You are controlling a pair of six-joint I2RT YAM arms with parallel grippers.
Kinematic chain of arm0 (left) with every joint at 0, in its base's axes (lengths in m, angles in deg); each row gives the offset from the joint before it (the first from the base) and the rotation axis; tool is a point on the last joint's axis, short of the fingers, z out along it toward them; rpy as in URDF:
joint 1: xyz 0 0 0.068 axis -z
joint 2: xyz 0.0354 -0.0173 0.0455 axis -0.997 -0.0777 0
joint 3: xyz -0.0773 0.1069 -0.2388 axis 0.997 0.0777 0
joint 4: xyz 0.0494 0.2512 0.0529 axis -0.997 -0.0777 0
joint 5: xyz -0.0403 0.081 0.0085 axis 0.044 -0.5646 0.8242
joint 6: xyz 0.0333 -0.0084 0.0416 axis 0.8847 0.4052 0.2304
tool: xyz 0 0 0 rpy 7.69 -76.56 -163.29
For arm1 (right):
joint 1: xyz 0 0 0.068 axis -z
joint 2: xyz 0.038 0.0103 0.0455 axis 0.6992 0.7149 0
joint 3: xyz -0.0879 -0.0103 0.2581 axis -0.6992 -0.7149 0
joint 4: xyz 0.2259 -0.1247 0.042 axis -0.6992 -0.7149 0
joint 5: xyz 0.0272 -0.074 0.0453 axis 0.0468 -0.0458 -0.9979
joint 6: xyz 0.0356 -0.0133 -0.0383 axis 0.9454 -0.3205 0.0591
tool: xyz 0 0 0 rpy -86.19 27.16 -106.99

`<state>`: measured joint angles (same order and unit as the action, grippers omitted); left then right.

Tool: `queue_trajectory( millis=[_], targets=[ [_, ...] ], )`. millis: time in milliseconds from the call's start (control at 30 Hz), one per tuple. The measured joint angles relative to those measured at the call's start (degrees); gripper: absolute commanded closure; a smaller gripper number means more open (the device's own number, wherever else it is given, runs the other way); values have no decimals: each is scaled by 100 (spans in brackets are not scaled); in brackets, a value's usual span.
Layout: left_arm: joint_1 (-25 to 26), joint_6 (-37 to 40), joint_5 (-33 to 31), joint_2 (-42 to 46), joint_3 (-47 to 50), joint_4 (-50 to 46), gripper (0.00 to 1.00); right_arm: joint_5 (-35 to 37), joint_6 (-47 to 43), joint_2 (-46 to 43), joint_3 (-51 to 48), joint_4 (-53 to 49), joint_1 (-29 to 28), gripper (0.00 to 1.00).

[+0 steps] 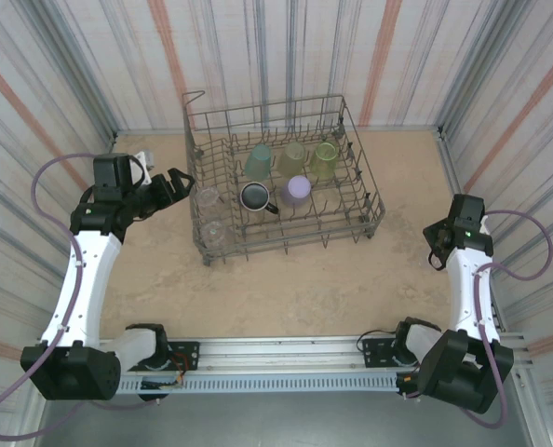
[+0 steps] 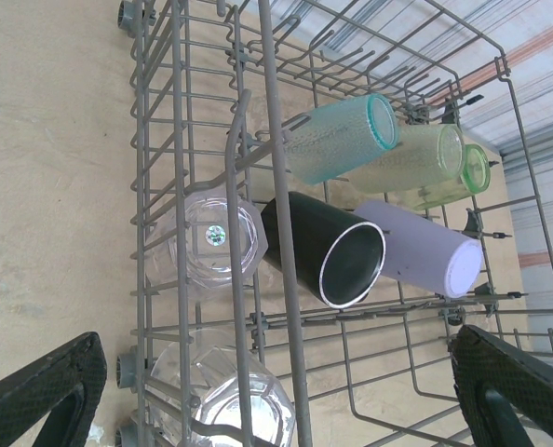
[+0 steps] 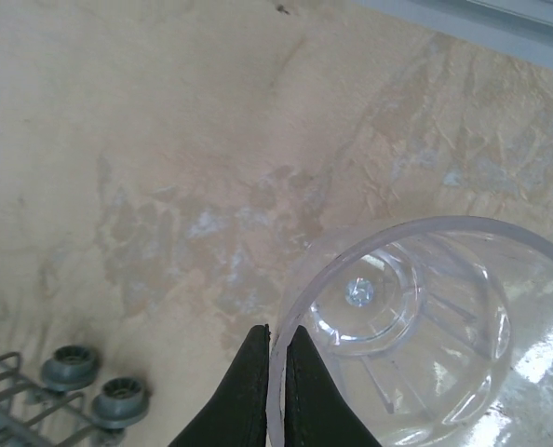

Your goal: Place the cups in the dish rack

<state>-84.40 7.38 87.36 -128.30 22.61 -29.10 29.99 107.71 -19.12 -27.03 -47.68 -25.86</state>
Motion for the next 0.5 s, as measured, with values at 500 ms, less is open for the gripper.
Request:
queue_trajectory(
  millis=[500],
  targets=[
    [87, -20, -44, -42, -37, -26, 1, -649, 101, 490, 1731, -46, -328, 100]
  ],
)
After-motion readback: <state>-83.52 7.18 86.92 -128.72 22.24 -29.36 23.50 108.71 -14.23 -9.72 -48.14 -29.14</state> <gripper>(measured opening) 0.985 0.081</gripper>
